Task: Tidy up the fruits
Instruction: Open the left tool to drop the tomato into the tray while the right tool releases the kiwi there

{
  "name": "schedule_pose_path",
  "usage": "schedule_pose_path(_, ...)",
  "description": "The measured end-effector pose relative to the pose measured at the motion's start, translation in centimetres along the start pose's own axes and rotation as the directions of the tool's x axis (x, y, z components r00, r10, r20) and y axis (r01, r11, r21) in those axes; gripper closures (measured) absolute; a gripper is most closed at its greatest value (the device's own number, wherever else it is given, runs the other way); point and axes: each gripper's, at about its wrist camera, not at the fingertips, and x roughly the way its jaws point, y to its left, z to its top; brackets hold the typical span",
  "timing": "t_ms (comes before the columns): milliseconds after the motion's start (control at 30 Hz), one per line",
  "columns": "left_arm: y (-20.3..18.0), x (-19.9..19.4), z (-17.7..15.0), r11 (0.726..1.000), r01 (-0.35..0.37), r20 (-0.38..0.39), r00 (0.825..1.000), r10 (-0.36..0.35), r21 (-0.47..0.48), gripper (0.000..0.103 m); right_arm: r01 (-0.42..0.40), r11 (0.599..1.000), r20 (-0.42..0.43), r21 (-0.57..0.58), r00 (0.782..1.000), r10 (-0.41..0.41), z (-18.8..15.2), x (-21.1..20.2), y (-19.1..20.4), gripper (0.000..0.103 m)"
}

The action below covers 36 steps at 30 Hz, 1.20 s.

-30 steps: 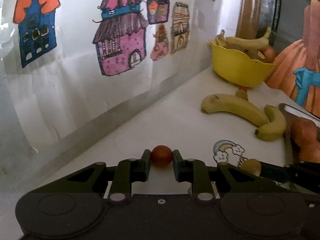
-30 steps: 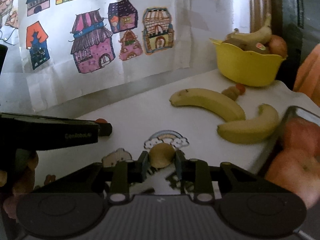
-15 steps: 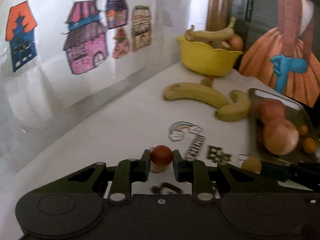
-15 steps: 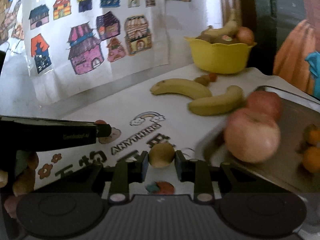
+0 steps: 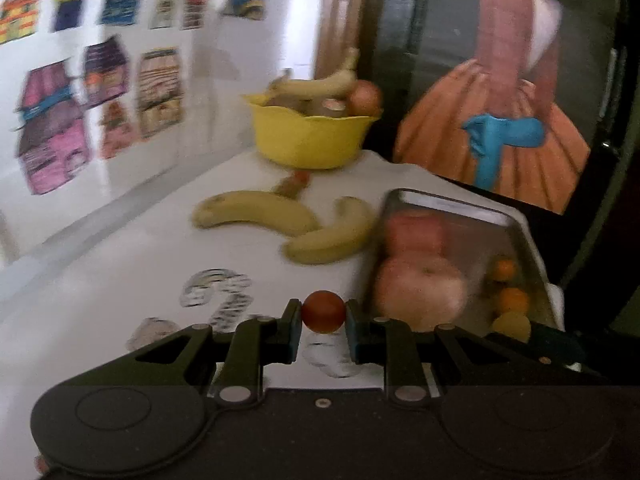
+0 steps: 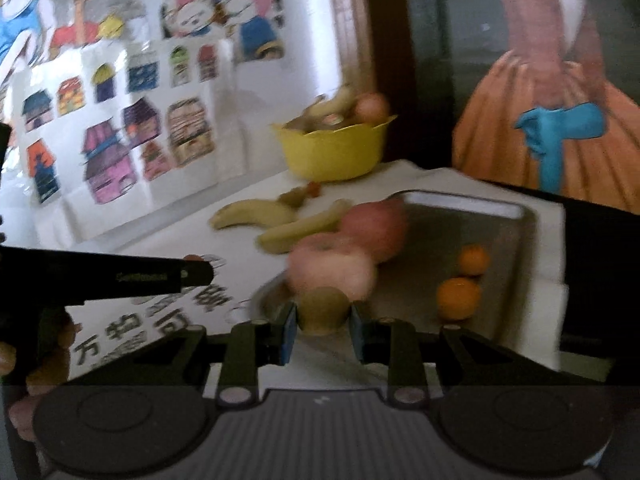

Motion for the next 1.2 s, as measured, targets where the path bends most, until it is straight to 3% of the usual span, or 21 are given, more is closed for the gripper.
schedule_pose_path(333, -6.5, 1.5, -1.2, 0.988, 0.142, -0.045, 0.989, -0.139, 0.066, 0.079, 0.124, 0.992, -0.003, 0.024, 0.992, -0.124, -1.2, -0.8, -4.7, 0.072)
schedule_pose_path(467, -8.0, 2.2, -1.4, 0.982, 0.169, -0.055, 0.985, -0.165, 0.080, 0.079, 0.136, 0.990, -0.001, 0.020, 0.991, -0.136, -1.6, -0.8, -5.6, 0.072)
schedule_pose_path(1067, -8.3, 4.8, -2.3, 0.984, 0.157, -0.107, 0.983, -0.148, 0.083, 0.078, 0.151, 0.988, 0.009, -0.007, 0.988, -0.151, -1.9, 0.0, -6.0, 0.072)
schedule_pose_path(1200, -8.2, 4.8, -2.3, 0.985, 0.149, -0.111, 0.984, -0.140, 0.086, 0.077, 0.151, 0.988, 0.014, -0.017, 0.988, -0.151, -1.9, 0.0, -5.9, 0.067)
